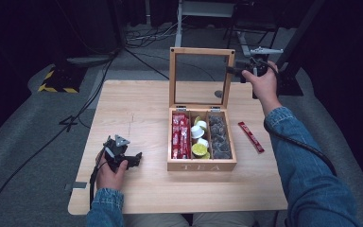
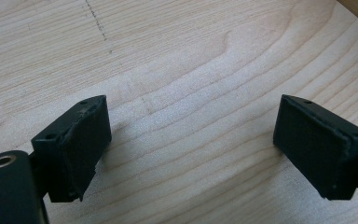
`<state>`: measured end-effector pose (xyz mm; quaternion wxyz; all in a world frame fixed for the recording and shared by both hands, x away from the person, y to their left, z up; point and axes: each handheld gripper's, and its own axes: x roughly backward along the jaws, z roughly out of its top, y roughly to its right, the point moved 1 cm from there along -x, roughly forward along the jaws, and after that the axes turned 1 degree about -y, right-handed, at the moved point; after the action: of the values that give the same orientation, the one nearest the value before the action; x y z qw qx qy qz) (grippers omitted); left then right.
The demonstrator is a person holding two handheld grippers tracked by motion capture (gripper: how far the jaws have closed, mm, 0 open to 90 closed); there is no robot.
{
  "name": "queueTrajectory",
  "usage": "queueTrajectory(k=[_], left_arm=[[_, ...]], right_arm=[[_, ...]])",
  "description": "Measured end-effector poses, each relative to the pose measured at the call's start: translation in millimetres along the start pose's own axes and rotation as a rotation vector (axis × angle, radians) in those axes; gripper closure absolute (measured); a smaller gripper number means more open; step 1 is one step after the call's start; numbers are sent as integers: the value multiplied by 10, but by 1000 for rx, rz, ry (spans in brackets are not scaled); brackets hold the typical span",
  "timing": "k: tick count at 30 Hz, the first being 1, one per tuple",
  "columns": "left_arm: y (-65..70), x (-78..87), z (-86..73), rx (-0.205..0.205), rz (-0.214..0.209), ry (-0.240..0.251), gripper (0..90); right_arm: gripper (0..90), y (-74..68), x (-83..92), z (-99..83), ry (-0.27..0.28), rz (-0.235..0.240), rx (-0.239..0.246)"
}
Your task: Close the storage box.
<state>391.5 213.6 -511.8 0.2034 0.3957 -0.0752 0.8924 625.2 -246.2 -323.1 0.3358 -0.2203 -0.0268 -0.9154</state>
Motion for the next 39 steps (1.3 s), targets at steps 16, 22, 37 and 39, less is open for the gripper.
queueTrajectory(k=[16,22,37,39], left_arm=[[-1,1,0,0,0,-1,115],[-1,1,0,0,0,-1,115],[-1,3,1,-1,0,-3,115],[-1,3,1,-1,1,-3,115]], right_arm=[[425,34,-247,-60,-40,1,-15],[487,26,-279,-70,-45,39,-26],[521,-100,-93,-28,-43,57,7],[521,-131,-32,-24,-42,66,11]])
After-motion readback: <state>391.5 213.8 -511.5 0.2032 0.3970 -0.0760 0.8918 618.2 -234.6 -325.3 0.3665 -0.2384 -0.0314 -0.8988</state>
